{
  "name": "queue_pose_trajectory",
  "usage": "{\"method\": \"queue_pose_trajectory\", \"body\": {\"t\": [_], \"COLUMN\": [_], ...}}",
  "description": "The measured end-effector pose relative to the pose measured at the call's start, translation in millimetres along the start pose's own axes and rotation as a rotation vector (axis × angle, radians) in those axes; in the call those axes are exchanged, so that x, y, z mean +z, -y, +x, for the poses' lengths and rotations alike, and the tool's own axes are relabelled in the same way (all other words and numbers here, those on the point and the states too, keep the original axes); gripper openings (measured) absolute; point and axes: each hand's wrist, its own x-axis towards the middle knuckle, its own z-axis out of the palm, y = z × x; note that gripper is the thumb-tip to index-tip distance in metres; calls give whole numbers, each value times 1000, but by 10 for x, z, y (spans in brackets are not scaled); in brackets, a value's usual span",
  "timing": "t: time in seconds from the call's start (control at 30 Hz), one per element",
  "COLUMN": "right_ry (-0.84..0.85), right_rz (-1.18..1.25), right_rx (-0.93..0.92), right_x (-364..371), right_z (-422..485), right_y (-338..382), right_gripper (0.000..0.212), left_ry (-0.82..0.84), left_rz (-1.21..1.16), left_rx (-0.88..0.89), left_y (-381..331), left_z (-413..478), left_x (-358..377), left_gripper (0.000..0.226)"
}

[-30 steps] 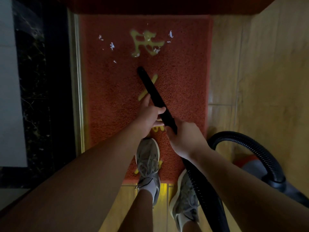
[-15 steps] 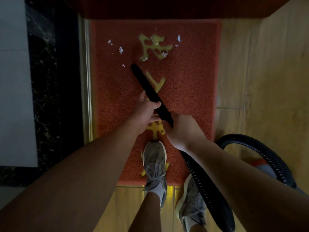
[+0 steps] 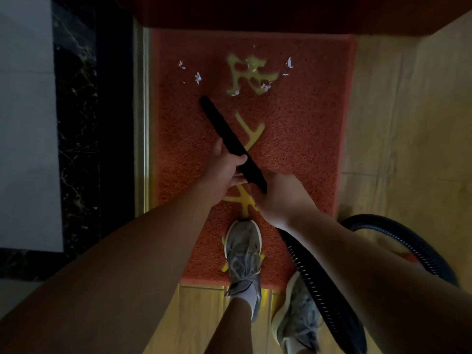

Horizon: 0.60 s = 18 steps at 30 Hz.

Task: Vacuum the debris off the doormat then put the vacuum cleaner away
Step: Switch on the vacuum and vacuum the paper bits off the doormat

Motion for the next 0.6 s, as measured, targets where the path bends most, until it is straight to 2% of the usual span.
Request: {"method": "queue_pose_trajectory", "body": {"t": [0.6], "right_ry": [37], "right_rz": [44], "right_rx": [-16], "right_x": [-16], "right_z": [272], "right_y": [337], "right_gripper": [23], "left_ry": [-26], "left_rz": [-1], "left_rx": [38], "left_y": [-358], "left_z": [17], "left_x": [-230], "left_gripper": [76]}}
